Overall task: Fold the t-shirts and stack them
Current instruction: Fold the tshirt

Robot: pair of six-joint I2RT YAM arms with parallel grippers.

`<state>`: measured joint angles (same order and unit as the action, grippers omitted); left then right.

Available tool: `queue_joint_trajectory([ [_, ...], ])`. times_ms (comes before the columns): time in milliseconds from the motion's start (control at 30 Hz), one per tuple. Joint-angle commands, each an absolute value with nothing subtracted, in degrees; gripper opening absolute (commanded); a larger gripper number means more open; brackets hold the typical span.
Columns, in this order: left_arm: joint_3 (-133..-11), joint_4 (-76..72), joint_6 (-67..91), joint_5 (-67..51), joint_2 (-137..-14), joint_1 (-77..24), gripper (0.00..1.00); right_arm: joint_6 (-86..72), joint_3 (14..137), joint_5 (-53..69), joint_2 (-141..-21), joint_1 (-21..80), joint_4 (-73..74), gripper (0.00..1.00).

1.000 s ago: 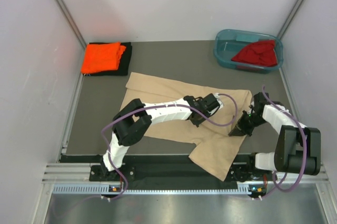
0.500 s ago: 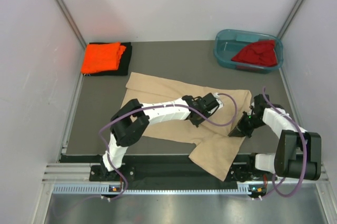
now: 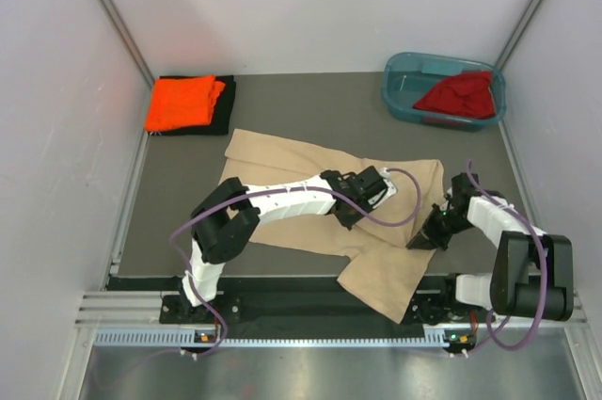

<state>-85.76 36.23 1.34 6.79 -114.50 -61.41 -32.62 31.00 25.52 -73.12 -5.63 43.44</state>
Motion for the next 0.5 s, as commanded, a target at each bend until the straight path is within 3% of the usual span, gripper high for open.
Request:
queue_joint_trajectory([
  [0,-84.5,37.5,1.1,5.4,-111.6,-61.0,0.09,-31.6,30.4,24.8,-71.9,-5.0,43.9,0.05],
  [167,-84.3,37.3,0.5,5.5,-109.3,-60.7,0.36,-28.7,35.3,23.8,-70.5,-5.1,47.1,0.25],
  [233,-85.2,37.0,0.5,4.7,-107.8,-60.1,0.42,-28.4,39.6,22.2,-69.9,-5.1,47.6,0.34],
  [467,-91.2,38.8,-0.4,0.3,-104.5,-57.1,0.45,-28.7,56.1,15.7,-74.3,-5.4,44.9,0.38],
])
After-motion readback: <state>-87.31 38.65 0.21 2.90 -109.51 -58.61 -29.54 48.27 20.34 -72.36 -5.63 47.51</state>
